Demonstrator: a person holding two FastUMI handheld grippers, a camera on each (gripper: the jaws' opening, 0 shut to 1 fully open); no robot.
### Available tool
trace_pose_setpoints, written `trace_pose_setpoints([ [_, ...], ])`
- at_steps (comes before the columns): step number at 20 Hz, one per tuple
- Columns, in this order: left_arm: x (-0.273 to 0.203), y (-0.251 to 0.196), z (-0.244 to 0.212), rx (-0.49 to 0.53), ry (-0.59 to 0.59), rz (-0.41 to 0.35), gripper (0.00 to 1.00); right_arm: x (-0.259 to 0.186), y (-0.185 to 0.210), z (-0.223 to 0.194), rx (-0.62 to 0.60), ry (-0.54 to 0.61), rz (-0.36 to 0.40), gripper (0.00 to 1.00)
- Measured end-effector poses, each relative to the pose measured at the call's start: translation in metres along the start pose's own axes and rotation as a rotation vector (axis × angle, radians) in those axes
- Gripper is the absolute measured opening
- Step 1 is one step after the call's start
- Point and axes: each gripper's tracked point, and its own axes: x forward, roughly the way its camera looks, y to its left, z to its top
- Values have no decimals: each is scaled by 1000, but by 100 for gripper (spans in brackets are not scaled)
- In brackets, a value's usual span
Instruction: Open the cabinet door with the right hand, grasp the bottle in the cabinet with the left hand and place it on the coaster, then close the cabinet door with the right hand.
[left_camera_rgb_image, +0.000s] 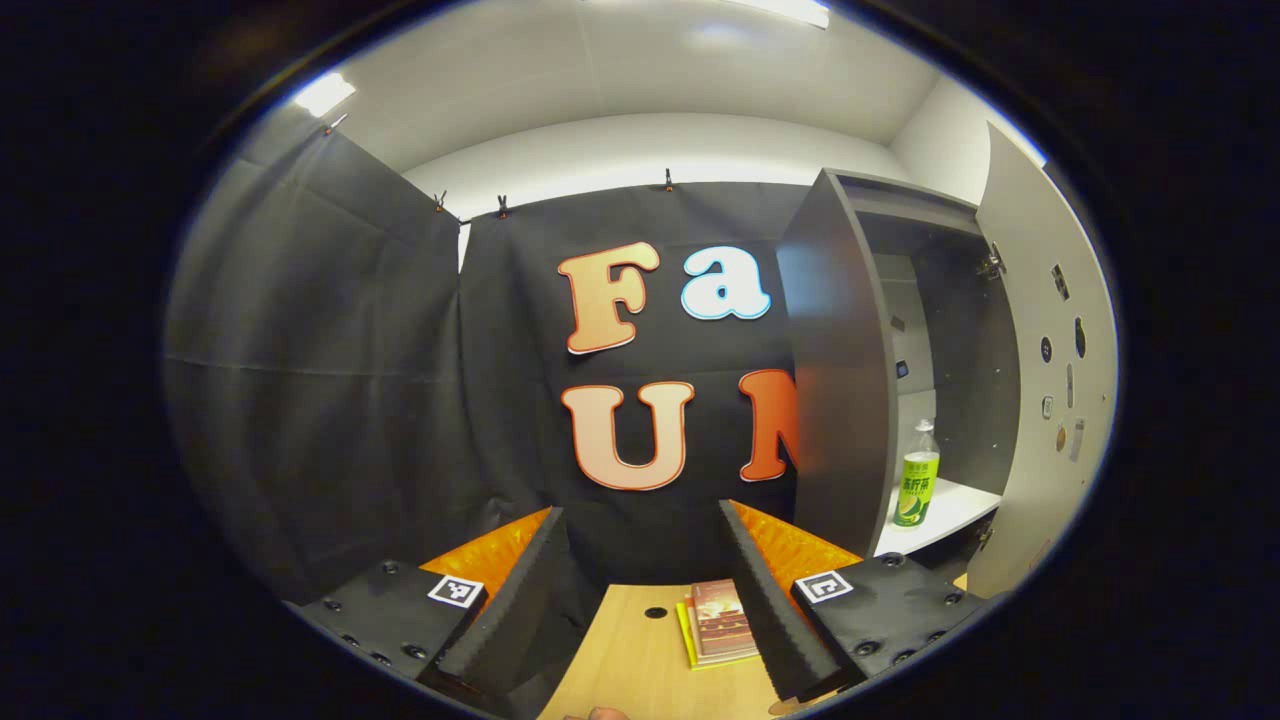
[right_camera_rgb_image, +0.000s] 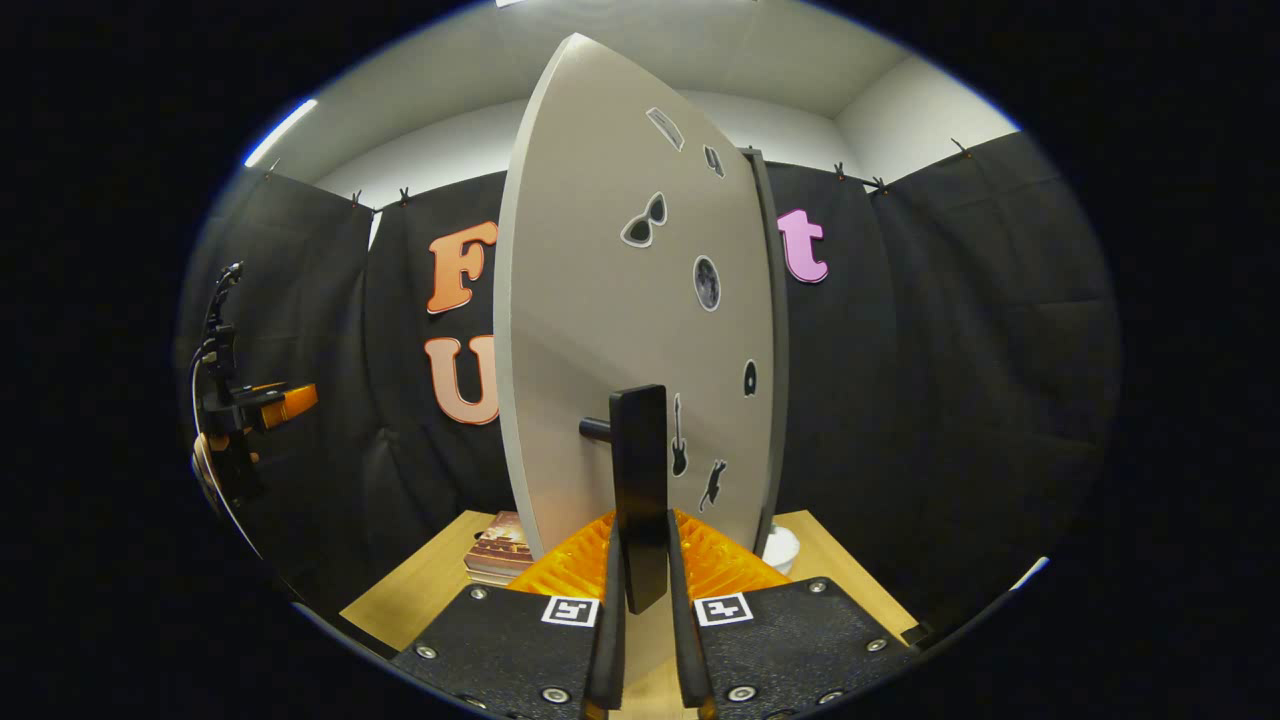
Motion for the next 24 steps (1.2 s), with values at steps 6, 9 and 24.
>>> trace_pose_setpoints([
  [6,6,-80,-4,-51,20,-74,96,-12,-33,-8,9,28,-109,20],
  [9,6,-118,-9,-63,36,-102,97,-21,-46,-10,11,41,-151,20],
  [24,40,-300,-23,-103,46,-247,98,-52,-126,-9,75,15,-413,46],
])
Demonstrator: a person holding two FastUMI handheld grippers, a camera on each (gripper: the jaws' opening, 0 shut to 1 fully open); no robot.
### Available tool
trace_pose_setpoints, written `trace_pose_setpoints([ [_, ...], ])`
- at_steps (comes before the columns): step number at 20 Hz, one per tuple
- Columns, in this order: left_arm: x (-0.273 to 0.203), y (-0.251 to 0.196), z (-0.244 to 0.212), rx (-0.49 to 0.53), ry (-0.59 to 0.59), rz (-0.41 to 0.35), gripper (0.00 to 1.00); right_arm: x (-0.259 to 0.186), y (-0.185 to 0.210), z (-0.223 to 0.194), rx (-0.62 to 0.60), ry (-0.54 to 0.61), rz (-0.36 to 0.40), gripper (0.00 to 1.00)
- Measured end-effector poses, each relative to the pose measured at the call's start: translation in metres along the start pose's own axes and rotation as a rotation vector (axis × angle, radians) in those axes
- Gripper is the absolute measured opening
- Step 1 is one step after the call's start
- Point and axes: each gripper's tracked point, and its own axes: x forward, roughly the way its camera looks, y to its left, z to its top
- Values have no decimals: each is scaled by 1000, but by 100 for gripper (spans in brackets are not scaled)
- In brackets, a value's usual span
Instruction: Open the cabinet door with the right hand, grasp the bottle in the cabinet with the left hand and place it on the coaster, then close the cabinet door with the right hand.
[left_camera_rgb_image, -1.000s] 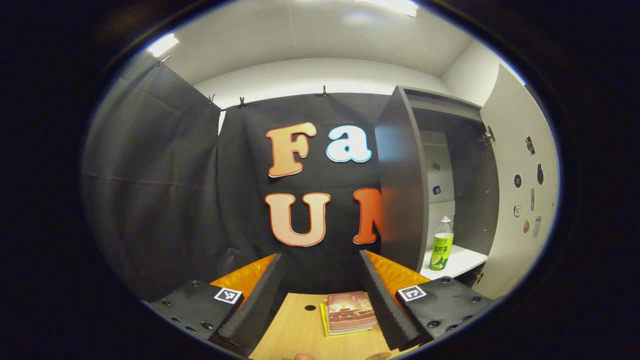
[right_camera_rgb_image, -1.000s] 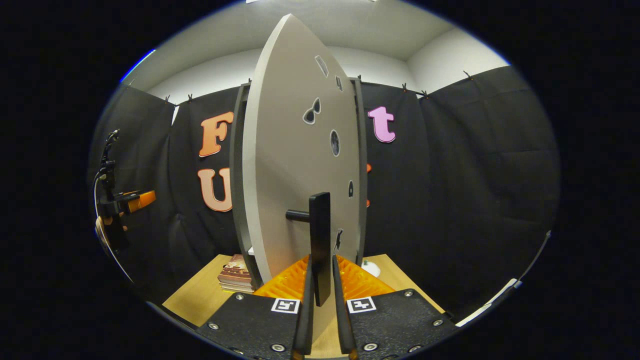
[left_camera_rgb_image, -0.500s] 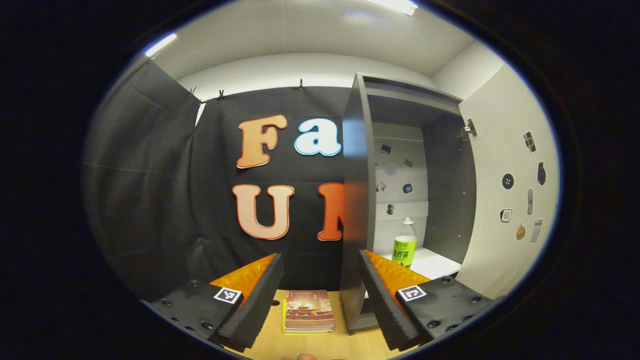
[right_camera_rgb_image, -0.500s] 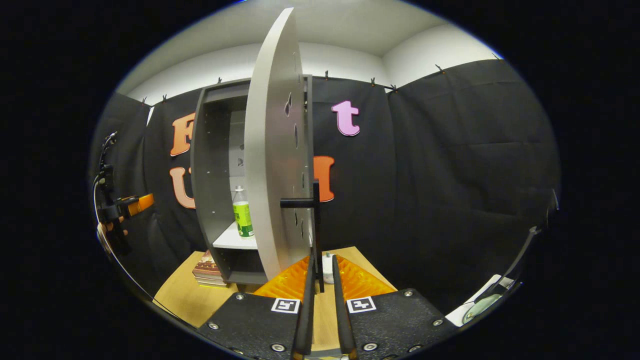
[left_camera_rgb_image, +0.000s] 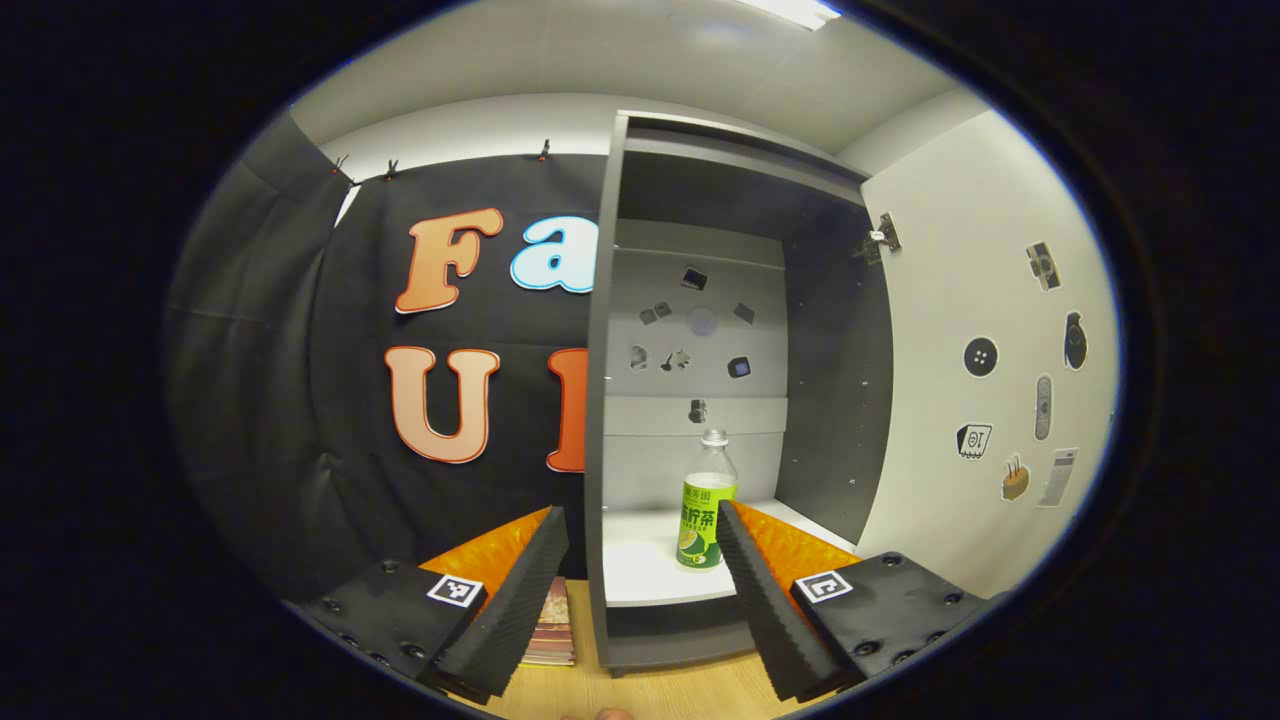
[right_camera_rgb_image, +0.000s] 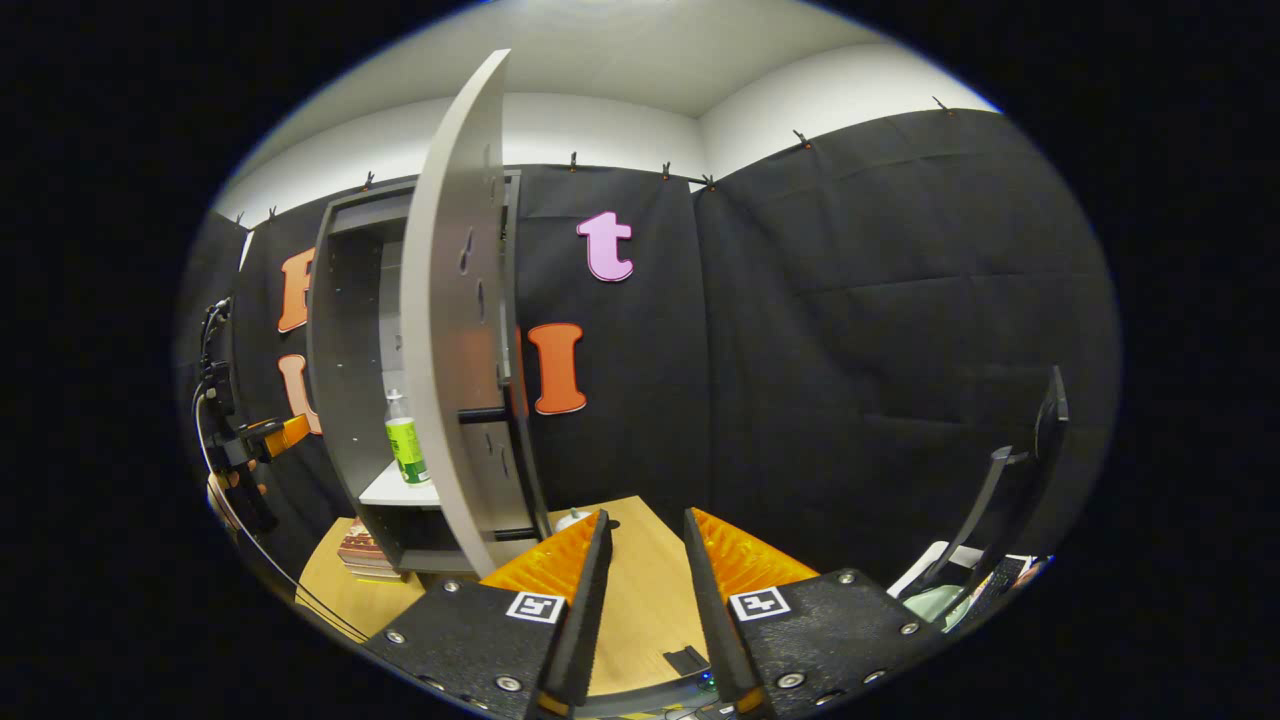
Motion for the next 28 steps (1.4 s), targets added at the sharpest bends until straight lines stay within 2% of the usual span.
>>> trace_pose_setpoints([
  [2,14,-13,-5,0,7,-12,96,-1,-6,-2,6,3,-15,59],
  [3,24,-20,-5,-5,11,-25,96,-1,-10,-3,10,5,-22,72],
  [5,42,-34,-8,-15,14,-46,98,2,-18,-4,17,12,-41,86],
  [7,58,-46,-10,-17,7,-64,98,6,-22,-5,23,17,-61,92],
  [13,115,-70,-20,19,-10,-93,98,12,-40,-4,41,14,-116,92],
  [18,156,-69,-40,54,8,-43,98,16,-53,-7,43,24,-153,93],
  [25,193,-66,-68,45,49,-20,99,18,-62,-14,27,54,-178,93],
  [27,198,-66,-75,38,65,-28,97,19,-62,-16,31,63,-175,93],
  [28,199,-66,-77,40,66,-27,87,20,-62,-16,33,64,-175,93],
])
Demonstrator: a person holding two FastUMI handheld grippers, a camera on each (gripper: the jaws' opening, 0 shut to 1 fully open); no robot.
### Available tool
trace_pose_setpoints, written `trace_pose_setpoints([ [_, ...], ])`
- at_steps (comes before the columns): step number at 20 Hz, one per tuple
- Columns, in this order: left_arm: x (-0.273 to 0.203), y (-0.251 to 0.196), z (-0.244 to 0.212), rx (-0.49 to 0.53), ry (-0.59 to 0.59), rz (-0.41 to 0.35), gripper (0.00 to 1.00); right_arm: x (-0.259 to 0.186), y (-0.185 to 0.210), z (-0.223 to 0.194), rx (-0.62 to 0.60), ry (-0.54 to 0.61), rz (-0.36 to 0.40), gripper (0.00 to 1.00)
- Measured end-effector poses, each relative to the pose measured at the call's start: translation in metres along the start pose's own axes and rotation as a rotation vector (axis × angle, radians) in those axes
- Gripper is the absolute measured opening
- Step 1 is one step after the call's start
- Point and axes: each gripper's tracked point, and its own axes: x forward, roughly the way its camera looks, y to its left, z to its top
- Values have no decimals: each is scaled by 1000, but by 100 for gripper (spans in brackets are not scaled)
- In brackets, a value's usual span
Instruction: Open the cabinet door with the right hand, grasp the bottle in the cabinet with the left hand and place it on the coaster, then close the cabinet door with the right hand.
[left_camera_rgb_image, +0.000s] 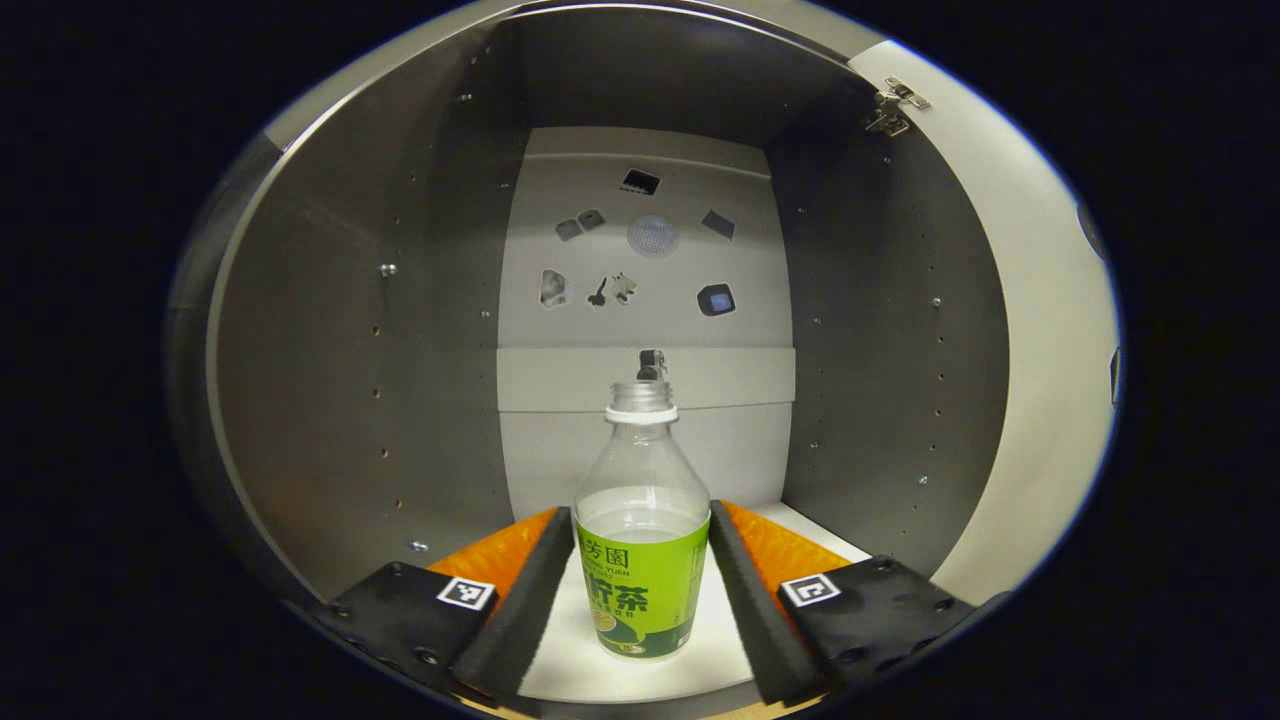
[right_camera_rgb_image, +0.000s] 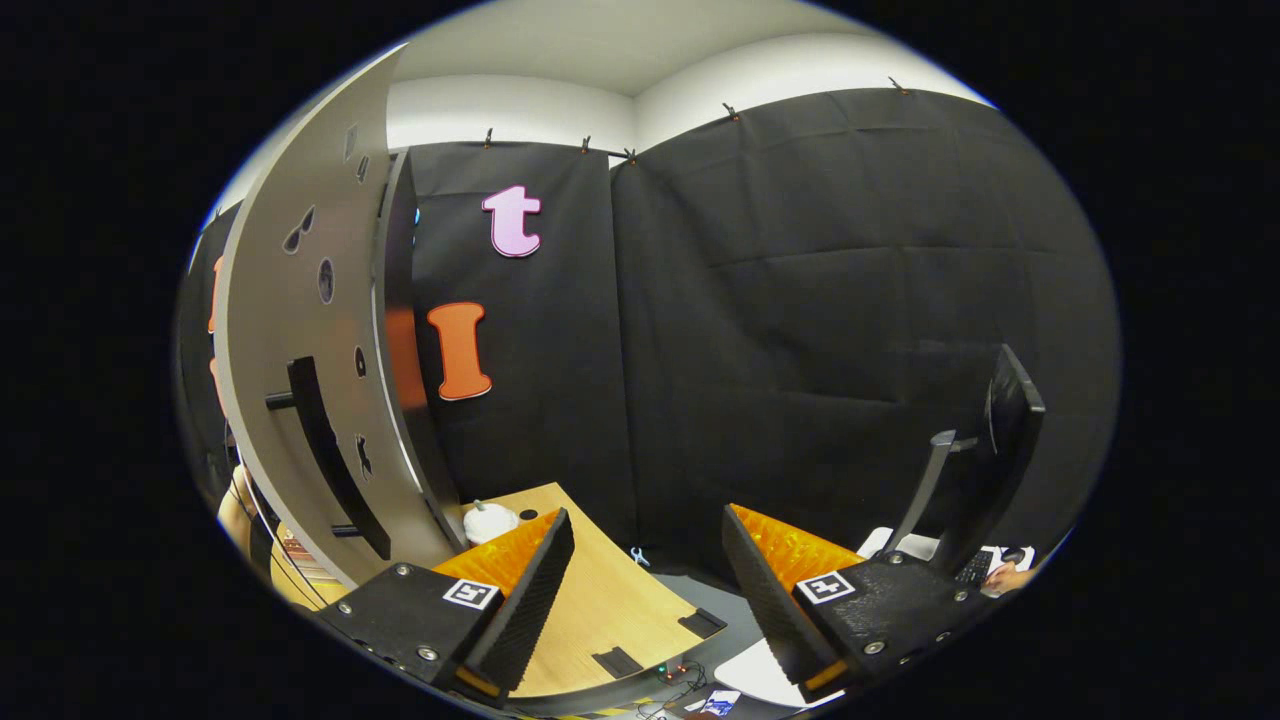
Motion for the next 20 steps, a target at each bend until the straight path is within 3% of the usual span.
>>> trace_pose_setpoints([
  [4,-7,0,2,-2,8,-1,81,2,1,-2,-6,0,2,92],
  [10,-54,9,18,-46,-17,-18,81,6,8,0,-22,-16,37,93],
  [20,-166,89,17,-27,-84,63,81,10,30,-5,-51,-7,115,93],
])
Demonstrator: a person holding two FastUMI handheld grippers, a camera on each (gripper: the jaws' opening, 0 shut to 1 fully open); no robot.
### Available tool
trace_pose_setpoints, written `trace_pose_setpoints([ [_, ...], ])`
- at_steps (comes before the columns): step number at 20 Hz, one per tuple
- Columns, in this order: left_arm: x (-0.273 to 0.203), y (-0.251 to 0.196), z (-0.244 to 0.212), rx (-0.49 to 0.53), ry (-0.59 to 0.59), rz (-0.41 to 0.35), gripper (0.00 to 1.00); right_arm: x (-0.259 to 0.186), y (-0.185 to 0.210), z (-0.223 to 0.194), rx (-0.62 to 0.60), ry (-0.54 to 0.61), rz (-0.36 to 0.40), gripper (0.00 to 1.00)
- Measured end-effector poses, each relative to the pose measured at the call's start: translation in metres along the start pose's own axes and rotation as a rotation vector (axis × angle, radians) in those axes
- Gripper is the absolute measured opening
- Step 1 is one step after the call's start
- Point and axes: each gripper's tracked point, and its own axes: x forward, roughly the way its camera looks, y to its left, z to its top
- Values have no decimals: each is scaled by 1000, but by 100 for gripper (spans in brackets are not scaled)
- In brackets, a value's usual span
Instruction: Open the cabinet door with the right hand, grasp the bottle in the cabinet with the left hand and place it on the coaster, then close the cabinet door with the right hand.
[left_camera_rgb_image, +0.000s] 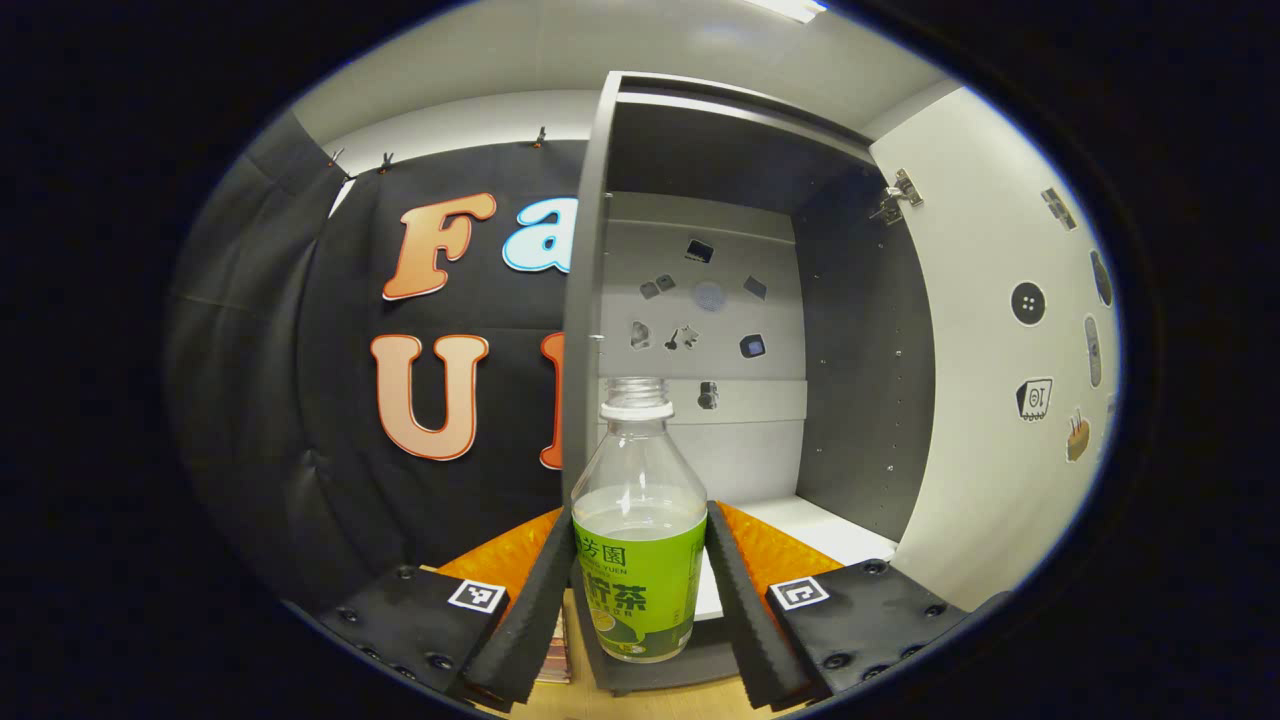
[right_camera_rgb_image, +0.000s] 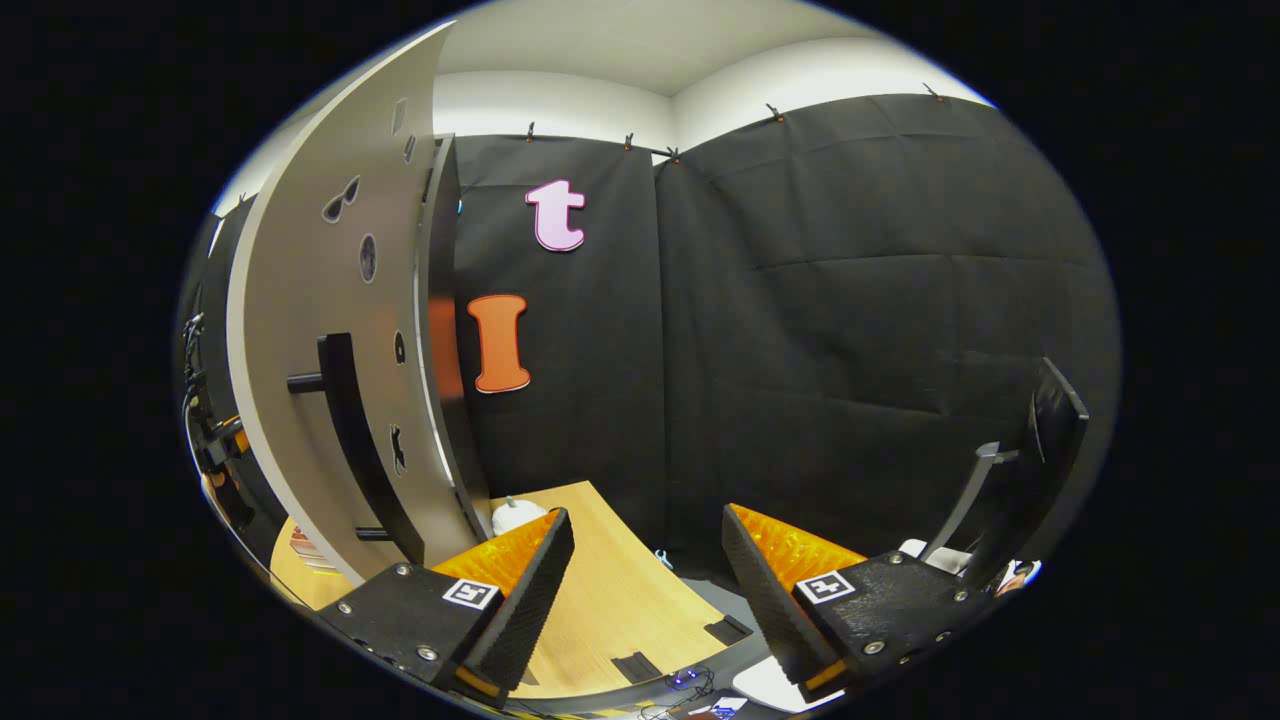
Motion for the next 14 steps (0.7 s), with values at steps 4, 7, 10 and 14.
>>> trace_pose_setpoints([
  [4,-37,42,-41,-4,32,49,81,0,5,-2,1,5,15,93],
  [7,-66,66,-82,-43,90,88,81,-4,10,-8,3,28,24,93],
  [10,-94,82,-120,-49,116,115,81,-7,11,-12,0,44,26,93],
  [14,-130,91,-183,-88,188,122,81,-11,10,-17,1,62,20,93],
])
